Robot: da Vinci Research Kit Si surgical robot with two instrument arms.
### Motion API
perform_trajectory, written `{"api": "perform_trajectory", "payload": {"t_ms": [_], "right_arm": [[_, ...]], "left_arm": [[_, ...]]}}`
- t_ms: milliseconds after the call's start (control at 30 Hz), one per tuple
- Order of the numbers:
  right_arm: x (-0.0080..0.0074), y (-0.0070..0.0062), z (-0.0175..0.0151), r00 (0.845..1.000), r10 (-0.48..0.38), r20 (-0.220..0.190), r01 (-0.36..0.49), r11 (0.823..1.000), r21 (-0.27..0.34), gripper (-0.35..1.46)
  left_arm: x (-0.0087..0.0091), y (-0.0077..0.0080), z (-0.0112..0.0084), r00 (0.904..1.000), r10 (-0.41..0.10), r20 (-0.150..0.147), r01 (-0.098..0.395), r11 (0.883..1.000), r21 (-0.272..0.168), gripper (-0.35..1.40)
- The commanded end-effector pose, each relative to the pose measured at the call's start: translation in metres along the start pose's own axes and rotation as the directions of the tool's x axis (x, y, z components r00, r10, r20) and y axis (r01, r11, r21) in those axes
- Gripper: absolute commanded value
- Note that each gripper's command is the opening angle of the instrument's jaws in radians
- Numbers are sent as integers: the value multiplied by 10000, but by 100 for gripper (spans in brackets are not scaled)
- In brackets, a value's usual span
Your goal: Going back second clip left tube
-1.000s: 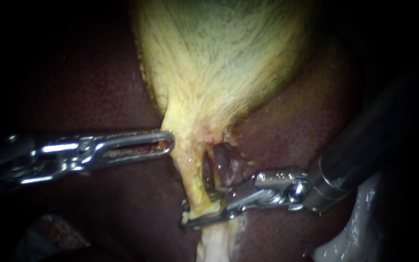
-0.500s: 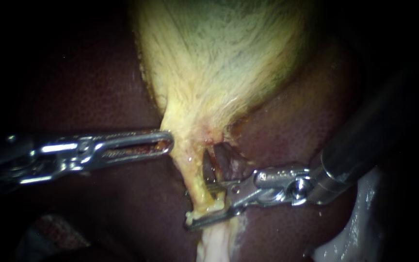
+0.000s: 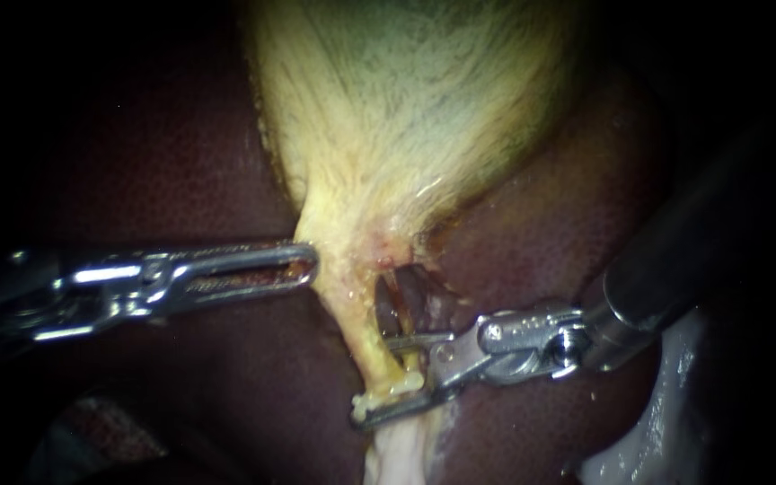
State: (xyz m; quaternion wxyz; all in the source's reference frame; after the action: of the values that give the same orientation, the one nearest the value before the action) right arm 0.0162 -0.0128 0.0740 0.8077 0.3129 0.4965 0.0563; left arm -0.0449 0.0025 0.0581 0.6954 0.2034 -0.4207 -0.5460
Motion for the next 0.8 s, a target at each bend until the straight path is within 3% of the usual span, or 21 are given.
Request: {"api": "perform_trajectory", "payload": {"t_ms": [33, 333, 600, 800], "right_arm": [[0, -1, 3, 10000, 9, -10, -9, 10000, -5, 60], [5, 1, 15, 9990, -447, -29, 447, 9990, -28, 60], [-1, -3, 4, 9873, -1590, 55, 1590, 9873, 29, 60], [-7, -6, -11, 9851, -1721, 48, 1720, 9850, 100, 60]], "left_arm": [[0, 0, 1, 10000, -6, 2, 6, 10000, -14, -35], [0, 0, 1, 10000, -7, 3, 7, 10000, -16, -35], [0, 0, 1, 10000, -5, 2, 5, 10000, -15, -35], [0, 0, 0, 10000, -3, 0, 3, 10000, -11, -35]]}}
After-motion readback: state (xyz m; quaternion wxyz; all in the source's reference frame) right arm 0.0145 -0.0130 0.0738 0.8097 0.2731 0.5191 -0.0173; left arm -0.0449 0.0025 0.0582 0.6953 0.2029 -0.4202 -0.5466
